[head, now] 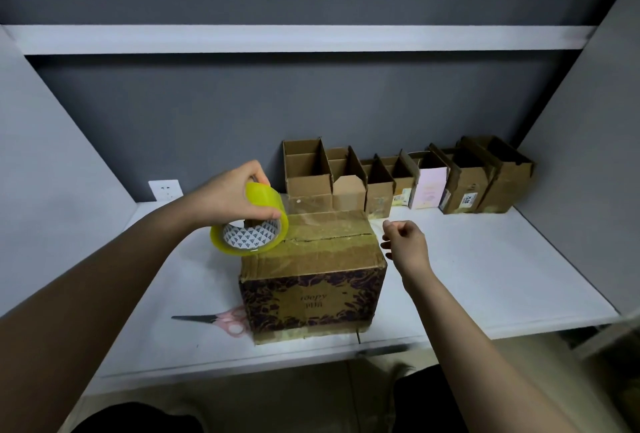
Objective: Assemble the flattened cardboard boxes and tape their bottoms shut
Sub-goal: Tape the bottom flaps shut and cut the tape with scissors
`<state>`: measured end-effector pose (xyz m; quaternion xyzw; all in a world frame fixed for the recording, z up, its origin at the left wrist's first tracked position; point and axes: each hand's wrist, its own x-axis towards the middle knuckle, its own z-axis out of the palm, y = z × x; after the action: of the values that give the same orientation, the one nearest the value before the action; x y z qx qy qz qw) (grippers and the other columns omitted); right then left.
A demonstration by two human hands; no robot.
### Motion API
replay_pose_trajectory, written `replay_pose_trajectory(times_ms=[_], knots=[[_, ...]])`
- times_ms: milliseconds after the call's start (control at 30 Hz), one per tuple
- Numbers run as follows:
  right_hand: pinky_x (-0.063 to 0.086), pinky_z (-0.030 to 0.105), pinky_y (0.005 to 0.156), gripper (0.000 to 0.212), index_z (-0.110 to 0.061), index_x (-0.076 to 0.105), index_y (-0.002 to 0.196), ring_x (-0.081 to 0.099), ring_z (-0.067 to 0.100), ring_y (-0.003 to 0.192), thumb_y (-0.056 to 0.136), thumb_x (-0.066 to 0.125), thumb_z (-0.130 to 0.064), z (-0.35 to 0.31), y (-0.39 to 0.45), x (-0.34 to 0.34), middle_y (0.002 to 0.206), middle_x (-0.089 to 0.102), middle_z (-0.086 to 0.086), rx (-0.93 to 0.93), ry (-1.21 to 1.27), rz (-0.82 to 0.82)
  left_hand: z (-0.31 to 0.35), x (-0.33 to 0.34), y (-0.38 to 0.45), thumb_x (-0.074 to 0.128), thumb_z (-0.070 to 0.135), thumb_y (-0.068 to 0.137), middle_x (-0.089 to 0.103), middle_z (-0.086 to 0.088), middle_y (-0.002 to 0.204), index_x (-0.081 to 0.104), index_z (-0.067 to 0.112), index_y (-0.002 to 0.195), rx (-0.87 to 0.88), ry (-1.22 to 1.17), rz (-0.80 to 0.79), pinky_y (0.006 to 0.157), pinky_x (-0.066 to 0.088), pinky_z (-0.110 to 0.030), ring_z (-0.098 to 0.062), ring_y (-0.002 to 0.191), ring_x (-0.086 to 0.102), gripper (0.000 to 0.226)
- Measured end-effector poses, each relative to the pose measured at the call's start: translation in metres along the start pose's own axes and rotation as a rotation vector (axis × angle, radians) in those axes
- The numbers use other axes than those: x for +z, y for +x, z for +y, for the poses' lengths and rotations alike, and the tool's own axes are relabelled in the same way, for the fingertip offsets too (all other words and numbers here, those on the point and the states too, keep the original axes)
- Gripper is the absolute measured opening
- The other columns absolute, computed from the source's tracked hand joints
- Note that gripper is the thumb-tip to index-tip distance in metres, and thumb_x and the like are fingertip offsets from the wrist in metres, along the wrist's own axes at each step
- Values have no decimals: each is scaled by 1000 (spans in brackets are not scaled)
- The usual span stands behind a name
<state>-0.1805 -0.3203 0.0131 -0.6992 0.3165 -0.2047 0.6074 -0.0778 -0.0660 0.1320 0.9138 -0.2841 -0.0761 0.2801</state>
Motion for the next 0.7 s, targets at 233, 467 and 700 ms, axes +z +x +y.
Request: replay_pose_trajectory(times_ms=[233, 467, 700], knots=[[46, 38, 73, 18, -5, 49, 97, 58, 15, 70, 100, 46, -23, 5, -3, 5, 78, 59, 2, -1, 65, 19, -2, 1, 1, 81, 41, 69, 57, 10, 90, 48, 30, 94, 3, 15, 2, 55, 43, -23, -6, 80, 57, 43], [43, 31, 64, 14, -7, 45, 98, 59, 16, 69, 102, 42, -20, 7, -2, 6, 76, 60, 4, 22, 120, 5, -2, 3, 4, 81, 44, 67, 57, 10, 91, 48, 31, 95, 15, 62, 7, 56, 43, -23, -7, 80, 56, 46], [42, 25, 61, 19, -4, 50, 93, 56, 15, 74, 99, 47, -21, 15, 0, 10, 79, 56, -1, 27, -25, -22, -2, 5, 2, 81, 45, 67, 56, 6, 98, 48, 31, 99, 0, 72, 12, 57, 43, -23, -14, 86, 56, 48]])
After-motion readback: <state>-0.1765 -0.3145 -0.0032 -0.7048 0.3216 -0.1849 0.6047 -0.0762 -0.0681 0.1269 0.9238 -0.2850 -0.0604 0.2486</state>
